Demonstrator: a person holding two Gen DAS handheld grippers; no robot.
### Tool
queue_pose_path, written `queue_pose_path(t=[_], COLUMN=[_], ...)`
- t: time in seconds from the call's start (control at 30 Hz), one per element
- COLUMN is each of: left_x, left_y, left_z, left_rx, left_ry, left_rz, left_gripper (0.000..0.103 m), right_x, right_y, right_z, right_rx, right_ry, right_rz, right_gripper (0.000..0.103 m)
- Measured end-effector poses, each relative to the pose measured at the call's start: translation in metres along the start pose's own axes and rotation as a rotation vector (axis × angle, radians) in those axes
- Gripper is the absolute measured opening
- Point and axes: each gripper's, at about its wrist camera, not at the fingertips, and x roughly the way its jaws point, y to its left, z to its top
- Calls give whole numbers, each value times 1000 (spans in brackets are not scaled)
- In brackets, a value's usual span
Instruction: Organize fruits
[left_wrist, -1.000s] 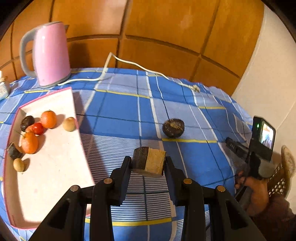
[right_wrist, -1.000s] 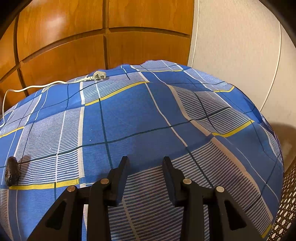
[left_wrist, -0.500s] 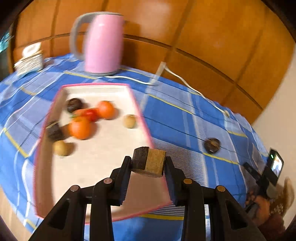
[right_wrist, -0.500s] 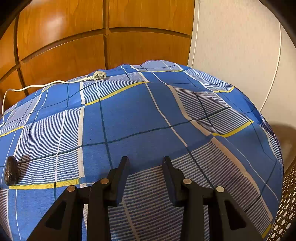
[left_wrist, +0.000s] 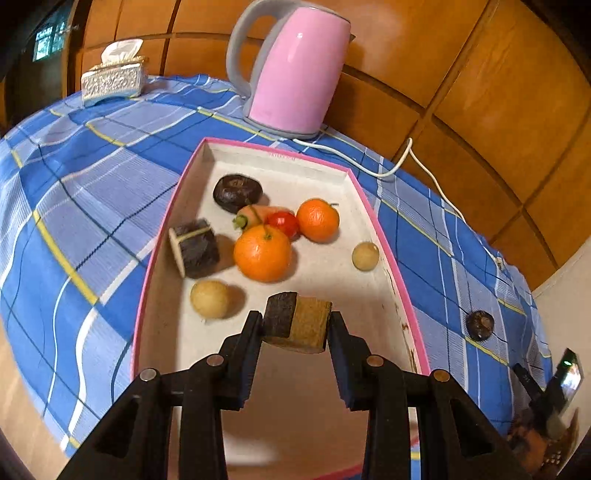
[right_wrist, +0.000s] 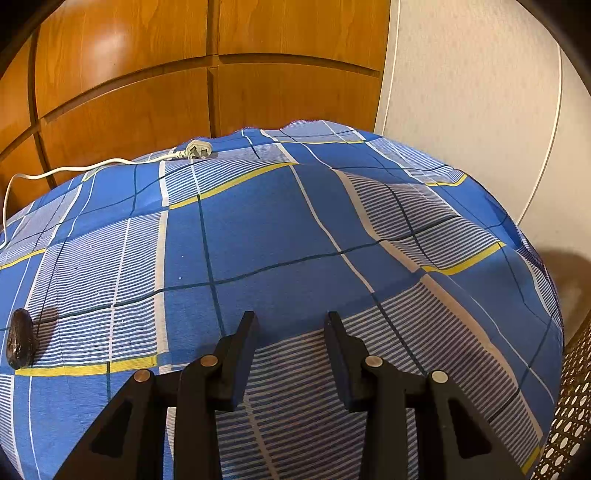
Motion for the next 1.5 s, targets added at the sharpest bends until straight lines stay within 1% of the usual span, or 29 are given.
queue_pose_path(t=[0.1,0.17,0.3,0.33,0.4,0.43,0.5,0.57,0.63,0.8,0.93,1.3,1.5], left_x=[4,3,0,-4,-13,-20,-30,-39,-43,-38,-37,-35,-32], left_y=[-1,1,3,2,1,1,2,5,12,28,30,17,18], left_z=[8,9,6,3,-1,-3,-5,-7,-10,-18,-24,-37,-40], left_rx=[4,10,13,24,34,36,37,33,16,-31,-48,-4,-5], left_ry=[-21,-33,-38,-46,-78,-108,-149,-183,-190,-158,-152,-144,-138], left_rz=[27,43,76,102,136,152,182,218,244,275,271,250,248], left_gripper=[40,47,50,51,57,63,67,74,75,75,78,81,82], right_x=[0,0,0,0,0,0,0,0,0,0,0,-1,-1], right_y=[0,0,1,1,0,1,1,1,1,1,1,3,5], right_z=[0,0,0,0,0,0,0,-1,-1,-1,-1,-1,-1], right_rx=[0,0,-2,-3,-4,-4,-4,-4,-4,-5,-6,-17,-24], right_ry=[0,0,0,-1,-1,-1,-1,-1,-1,-1,-1,-2,-2], right_rz=[-1,0,-3,-6,-6,-6,-7,-7,-7,-8,-9,-20,-27], right_gripper=[38,38,38,38,38,38,38,38,38,38,38,38,38])
